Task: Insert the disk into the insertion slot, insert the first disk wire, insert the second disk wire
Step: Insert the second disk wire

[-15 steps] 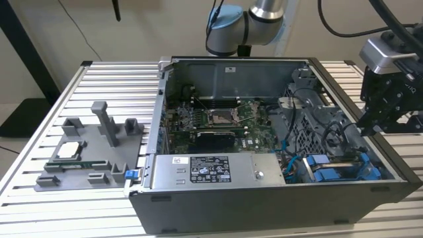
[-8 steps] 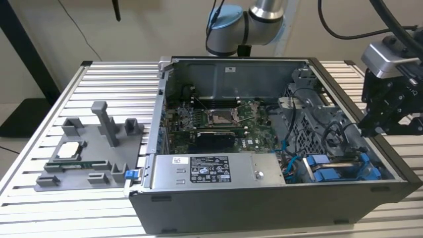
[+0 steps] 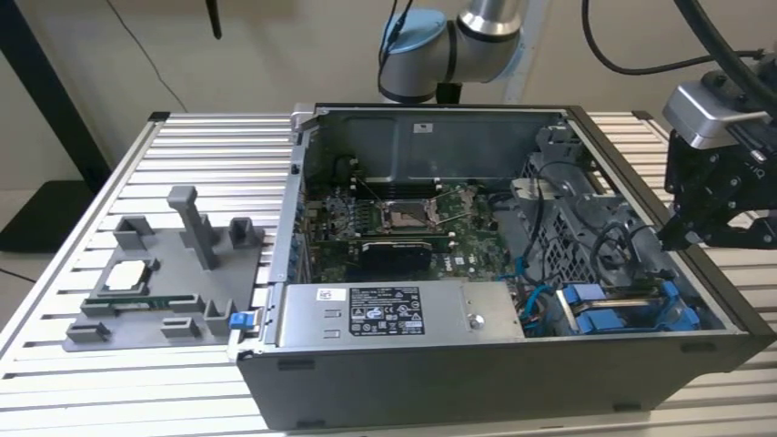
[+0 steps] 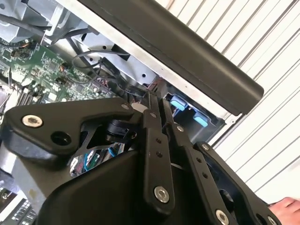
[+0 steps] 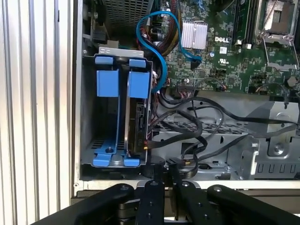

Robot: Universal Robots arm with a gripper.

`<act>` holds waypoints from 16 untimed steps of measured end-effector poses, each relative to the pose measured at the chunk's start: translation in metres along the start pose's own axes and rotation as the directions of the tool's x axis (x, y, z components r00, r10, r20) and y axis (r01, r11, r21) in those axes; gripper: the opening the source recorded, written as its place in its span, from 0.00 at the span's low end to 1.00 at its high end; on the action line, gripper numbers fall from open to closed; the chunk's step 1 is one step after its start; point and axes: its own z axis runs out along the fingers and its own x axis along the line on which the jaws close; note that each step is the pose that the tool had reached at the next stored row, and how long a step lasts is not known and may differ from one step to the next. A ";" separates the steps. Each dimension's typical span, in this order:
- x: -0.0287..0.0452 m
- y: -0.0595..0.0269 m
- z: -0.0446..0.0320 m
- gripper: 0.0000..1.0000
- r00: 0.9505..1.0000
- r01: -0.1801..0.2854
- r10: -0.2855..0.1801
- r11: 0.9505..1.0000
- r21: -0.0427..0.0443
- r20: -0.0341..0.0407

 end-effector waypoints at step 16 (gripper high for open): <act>-0.0025 0.0321 -0.0109 0.00 1.000 -0.001 0.001 1.000 0.000 0.009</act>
